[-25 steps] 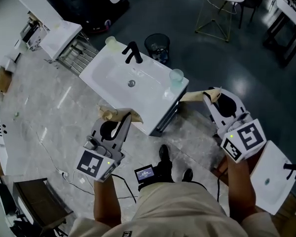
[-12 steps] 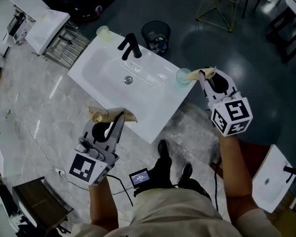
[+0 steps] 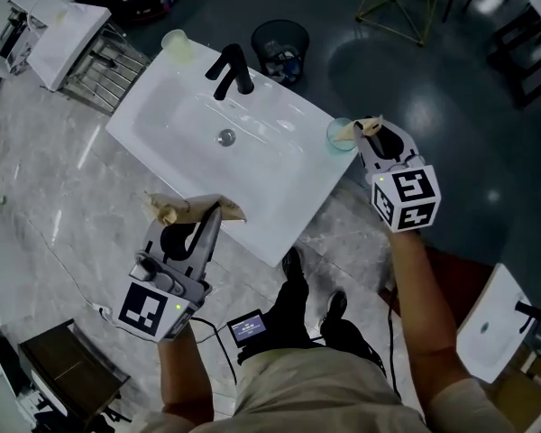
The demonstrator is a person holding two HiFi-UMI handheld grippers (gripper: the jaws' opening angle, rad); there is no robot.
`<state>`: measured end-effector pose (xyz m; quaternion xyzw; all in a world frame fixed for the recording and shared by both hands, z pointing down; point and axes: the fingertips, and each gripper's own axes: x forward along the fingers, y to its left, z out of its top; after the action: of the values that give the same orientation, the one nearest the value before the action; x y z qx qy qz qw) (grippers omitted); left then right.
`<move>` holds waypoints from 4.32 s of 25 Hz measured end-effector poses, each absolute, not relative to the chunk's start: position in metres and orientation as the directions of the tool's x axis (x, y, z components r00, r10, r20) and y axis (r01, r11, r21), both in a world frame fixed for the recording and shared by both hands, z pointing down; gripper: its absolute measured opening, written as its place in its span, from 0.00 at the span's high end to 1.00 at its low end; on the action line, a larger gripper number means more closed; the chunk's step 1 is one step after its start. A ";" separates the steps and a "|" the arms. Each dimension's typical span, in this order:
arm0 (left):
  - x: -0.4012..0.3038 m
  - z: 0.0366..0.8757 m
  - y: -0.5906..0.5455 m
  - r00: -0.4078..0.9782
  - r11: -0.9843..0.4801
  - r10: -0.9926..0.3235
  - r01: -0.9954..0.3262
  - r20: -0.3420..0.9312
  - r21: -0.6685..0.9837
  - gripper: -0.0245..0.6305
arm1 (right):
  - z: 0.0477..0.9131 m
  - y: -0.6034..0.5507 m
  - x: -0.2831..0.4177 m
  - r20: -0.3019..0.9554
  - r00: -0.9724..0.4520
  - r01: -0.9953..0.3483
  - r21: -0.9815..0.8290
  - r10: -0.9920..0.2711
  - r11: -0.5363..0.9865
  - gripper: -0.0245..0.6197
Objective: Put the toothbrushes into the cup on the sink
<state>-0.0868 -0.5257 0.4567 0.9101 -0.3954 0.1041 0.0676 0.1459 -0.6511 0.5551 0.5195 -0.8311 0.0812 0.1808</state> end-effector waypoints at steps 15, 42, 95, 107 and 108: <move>-0.093 0.470 -0.522 0.667 -0.674 -0.708 -0.737 0.234 0.061 0.92 | 0.603 -0.647 0.139 0.486 -0.364 -0.893 0.059 -0.794 0.445 0.75; -0.018 0.341 -0.351 0.633 -0.642 -0.766 -0.762 0.110 -0.083 0.92 | 0.432 -0.424 0.204 0.306 -0.478 -0.848 0.085 -0.823 0.524 0.59; -0.481 0.279 -0.245 0.639 -0.637 -0.769 -0.763 0.027 -0.110 0.92 | 0.336 -0.284 -0.199 0.237 -0.420 -0.878 0.140 -0.876 0.458 0.62; -0.461 0.293 -0.387 0.648 -0.652 -0.757 -0.746 0.079 -0.131 0.92 | 0.348 -0.421 -0.181 0.208 -0.423 -0.888 0.100 -0.882 0.449 0.62; -0.454 0.295 -0.403 0.652 -0.657 -0.754 -0.742 0.083 -0.134 0.92 | 0.348 -0.436 -0.175 0.200 -0.422 -0.889 0.099 -0.884 0.447 0.62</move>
<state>-0.4542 -0.4027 0.2947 0.9078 -0.4119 0.0655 -0.0438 -0.1751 -0.4361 0.3480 0.5259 -0.8431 0.0110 0.1117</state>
